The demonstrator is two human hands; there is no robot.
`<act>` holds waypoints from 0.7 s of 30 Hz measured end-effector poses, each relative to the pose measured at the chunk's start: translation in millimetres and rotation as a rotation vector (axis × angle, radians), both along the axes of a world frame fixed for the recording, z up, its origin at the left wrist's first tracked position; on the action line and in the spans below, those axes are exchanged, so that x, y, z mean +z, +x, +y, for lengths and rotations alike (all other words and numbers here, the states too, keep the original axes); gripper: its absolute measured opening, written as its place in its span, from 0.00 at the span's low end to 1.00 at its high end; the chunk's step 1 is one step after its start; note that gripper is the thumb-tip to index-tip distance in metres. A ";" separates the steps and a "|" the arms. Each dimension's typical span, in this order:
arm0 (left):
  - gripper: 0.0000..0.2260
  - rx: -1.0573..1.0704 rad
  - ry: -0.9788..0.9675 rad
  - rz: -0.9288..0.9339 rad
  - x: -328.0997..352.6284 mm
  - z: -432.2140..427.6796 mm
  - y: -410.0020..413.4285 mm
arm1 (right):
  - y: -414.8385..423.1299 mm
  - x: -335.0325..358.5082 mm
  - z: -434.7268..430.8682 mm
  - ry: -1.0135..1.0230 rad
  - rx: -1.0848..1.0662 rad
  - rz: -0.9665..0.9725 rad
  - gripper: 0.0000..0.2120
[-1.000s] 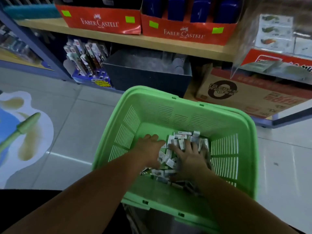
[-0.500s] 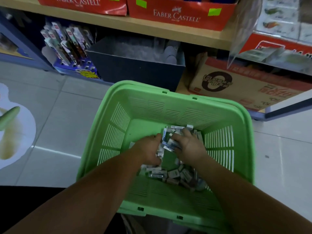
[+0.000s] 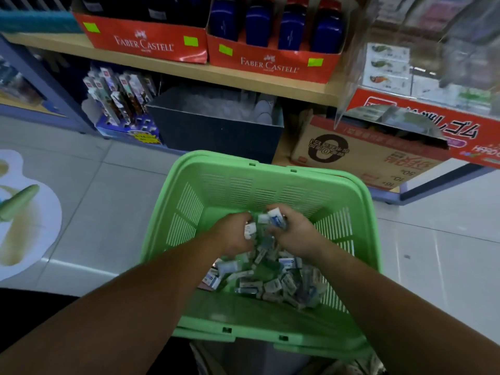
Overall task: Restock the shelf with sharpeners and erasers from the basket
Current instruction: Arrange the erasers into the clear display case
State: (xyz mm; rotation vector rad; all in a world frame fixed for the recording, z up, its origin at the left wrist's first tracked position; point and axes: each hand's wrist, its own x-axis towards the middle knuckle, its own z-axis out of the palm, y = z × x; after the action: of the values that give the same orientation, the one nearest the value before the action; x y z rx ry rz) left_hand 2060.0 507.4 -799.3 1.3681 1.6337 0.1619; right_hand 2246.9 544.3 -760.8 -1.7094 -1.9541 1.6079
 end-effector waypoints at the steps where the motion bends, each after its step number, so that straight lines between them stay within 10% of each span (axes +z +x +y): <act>1: 0.15 0.031 -0.008 -0.032 12.1 3.8 -1.6 | 2.2 10.1 0.1 -0.029 -0.055 0.027 0.09; 21: 0.28 0.286 0.141 -0.600 289.7 10.3 -16.5 | 36.2 278.2 -11.4 -0.198 -0.104 0.492 0.11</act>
State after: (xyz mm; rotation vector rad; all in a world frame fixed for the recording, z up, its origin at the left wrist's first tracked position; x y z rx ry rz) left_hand 2043.5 517.7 -509.6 1.0394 1.3059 0.7915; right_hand 2283.1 532.9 -482.6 -1.2727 -1.4929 1.9975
